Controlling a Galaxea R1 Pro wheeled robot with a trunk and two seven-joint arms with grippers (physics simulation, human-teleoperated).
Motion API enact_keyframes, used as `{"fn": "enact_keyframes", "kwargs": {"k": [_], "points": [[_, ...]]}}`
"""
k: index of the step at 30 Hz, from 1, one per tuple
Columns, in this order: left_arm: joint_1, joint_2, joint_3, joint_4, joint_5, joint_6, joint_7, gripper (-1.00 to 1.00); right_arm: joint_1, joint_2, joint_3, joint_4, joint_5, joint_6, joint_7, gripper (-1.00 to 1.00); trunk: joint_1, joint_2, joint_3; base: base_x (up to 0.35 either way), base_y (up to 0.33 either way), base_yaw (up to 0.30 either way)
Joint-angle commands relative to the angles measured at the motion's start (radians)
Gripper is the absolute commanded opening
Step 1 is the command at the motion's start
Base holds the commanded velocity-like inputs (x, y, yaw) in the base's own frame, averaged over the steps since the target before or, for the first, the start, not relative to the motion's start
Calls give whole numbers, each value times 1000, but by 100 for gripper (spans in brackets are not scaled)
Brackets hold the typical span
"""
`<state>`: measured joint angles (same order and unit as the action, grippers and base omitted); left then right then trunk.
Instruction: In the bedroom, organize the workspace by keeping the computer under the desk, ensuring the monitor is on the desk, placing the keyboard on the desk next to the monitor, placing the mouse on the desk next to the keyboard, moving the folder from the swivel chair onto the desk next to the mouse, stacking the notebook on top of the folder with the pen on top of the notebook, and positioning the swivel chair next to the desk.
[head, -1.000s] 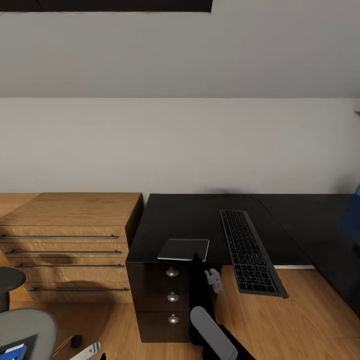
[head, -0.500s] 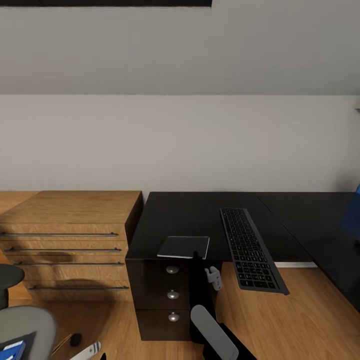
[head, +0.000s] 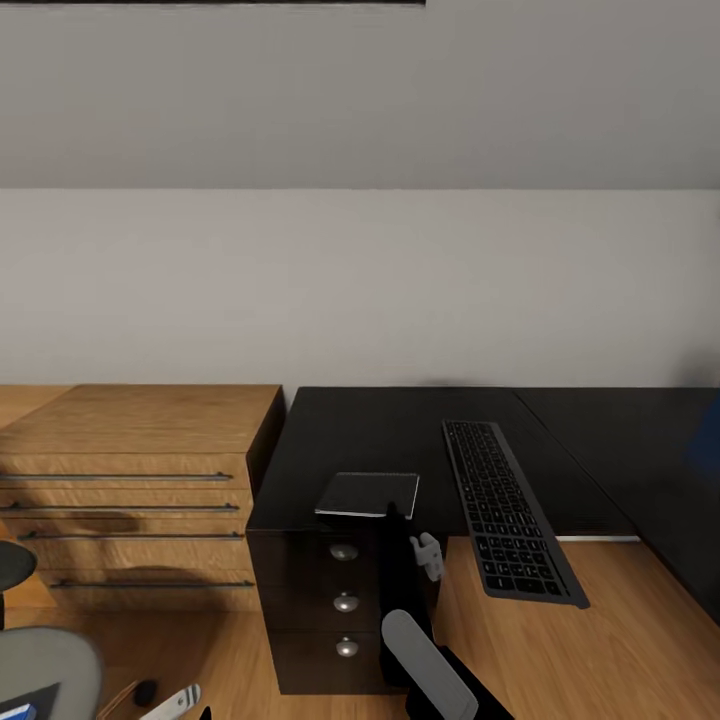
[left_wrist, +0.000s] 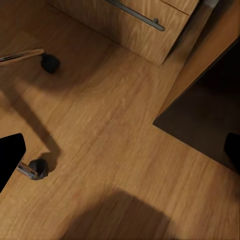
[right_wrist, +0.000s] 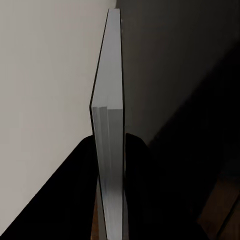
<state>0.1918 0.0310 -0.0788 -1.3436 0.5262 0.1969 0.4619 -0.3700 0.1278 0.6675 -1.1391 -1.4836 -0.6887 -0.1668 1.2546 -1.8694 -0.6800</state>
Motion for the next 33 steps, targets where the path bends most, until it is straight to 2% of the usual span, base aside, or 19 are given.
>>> {"fn": "enact_keyframes", "kwargs": {"k": [1,5,10,33], "points": [[0,2,-2,-2,6,3,7,100,-1,0,2,30,-35,-11,-10,-100,0,0,-1,89,0,0],[0,2,-2,-2,6,3,6,100,-1,0,2,30,-35,-11,-10,-100,0,0,-1,39,0,0],[0,3,-2,-2,6,3,6,100,-1,0,2,30,-35,-11,-10,-100,-19,35,15,10,0,0],[0,3,-1,2,7,3,8,100,-1,0,1,30,-34,-11,-10,-100,-19,35,15,-23,0,0]]}}
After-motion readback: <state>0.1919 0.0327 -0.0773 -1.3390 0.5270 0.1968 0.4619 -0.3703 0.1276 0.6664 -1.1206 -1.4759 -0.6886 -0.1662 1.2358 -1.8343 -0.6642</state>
